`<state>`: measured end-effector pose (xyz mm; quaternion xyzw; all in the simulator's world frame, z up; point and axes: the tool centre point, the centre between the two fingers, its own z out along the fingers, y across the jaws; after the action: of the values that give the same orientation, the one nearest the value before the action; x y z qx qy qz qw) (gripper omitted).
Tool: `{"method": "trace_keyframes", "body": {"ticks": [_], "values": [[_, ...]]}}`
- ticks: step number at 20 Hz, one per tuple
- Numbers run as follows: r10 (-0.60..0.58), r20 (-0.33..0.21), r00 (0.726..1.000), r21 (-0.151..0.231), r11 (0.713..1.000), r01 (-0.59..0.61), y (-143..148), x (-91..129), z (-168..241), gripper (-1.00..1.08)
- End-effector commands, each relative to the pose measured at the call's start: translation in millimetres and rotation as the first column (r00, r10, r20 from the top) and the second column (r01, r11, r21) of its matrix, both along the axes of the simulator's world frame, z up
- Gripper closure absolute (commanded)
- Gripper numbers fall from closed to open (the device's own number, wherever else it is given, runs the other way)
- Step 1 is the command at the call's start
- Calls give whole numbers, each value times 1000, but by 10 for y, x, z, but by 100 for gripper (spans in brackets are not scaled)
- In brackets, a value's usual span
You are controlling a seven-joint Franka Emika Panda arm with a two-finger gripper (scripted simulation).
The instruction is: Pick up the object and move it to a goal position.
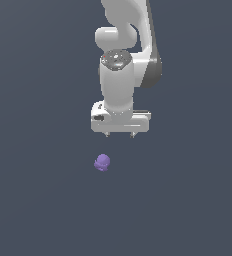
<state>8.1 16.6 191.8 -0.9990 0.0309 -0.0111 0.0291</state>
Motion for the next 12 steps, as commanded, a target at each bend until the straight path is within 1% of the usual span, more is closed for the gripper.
{"method": "trace_keyframes", "body": {"ticks": [1,7,12], "values": [[-2,-1,1000,0,1000,2,-3,1,-5,-92],[-36,-5,999,-5,999,36,-95,76,-122,-92],[-96,-12,995,-15,995,95,-261,195,-333,-92]]}}
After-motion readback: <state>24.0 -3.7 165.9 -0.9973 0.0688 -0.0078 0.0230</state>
